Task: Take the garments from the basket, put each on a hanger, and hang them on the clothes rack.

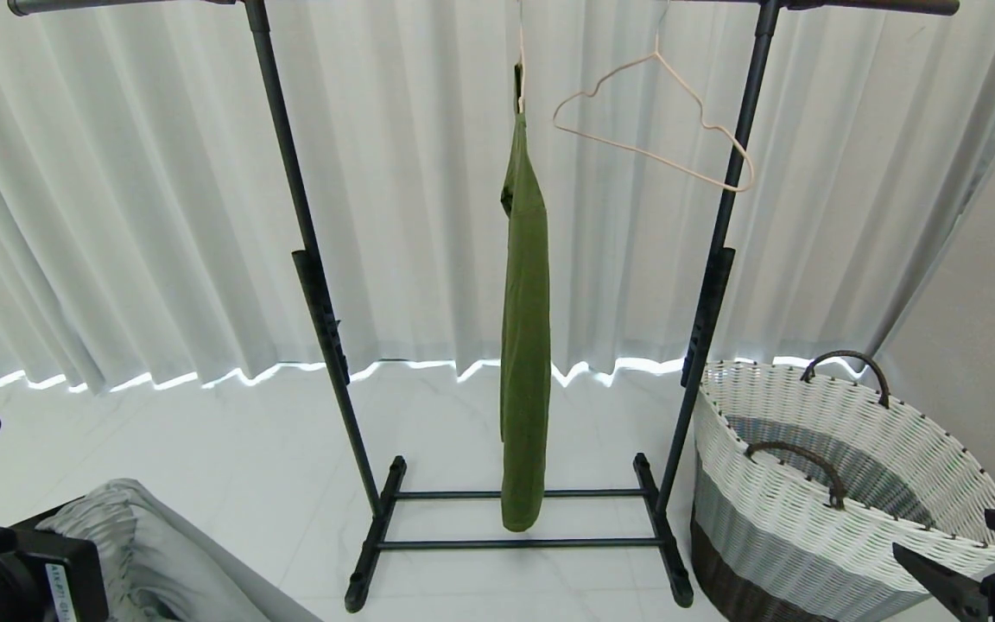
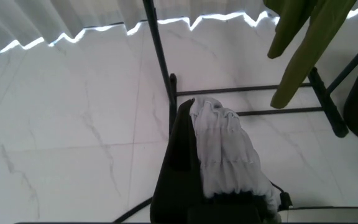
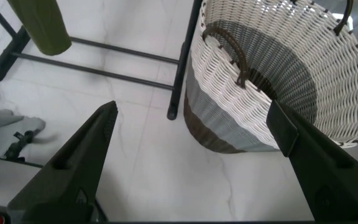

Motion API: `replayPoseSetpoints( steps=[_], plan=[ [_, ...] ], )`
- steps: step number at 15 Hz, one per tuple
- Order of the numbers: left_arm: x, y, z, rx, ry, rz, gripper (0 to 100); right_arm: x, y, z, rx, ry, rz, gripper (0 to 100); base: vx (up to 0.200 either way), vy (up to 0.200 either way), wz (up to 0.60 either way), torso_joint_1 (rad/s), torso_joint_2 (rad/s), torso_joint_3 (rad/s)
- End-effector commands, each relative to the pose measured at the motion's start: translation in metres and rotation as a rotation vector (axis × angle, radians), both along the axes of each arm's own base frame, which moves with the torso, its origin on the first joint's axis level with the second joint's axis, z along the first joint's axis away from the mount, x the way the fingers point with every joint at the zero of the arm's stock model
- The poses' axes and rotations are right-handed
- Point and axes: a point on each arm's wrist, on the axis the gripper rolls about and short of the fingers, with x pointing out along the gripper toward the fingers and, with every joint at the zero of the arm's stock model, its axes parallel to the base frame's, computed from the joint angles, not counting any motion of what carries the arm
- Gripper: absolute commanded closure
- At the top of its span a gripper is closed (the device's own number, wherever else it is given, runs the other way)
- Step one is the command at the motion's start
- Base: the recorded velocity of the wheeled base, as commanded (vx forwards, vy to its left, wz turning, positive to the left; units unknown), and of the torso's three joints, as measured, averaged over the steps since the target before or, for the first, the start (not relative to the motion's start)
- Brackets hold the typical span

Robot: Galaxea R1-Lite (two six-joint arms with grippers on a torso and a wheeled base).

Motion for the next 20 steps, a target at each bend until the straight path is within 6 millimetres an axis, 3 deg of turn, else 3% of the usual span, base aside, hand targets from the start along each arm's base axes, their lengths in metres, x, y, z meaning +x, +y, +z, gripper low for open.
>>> replayPoseSetpoints(
  steps=[1,8,20],
  plan=[
    [0.001,0.0,0.001,0.002,0.001,-0.003,100,-0.005,0.0,0.002,0.0,-0.03,0.003,0,0.0,0.0,0.0,0.0,0.0,0.0],
    [-0.004,0.001,0.002,0.015,-0.022,-0.012,100,-0.011,-0.001,-0.001,-0.029,-0.037,0.018,0,0.0,0.0,0.0,0.024,-0.11,-0.128],
    [-0.016,0.004,0.008,-0.045,-0.093,-0.099,100,-0.009,0.0,-0.004,-0.033,-0.013,0.023,0,0.0,0.0,0.0,0.148,-0.48,-0.312]
  ],
)
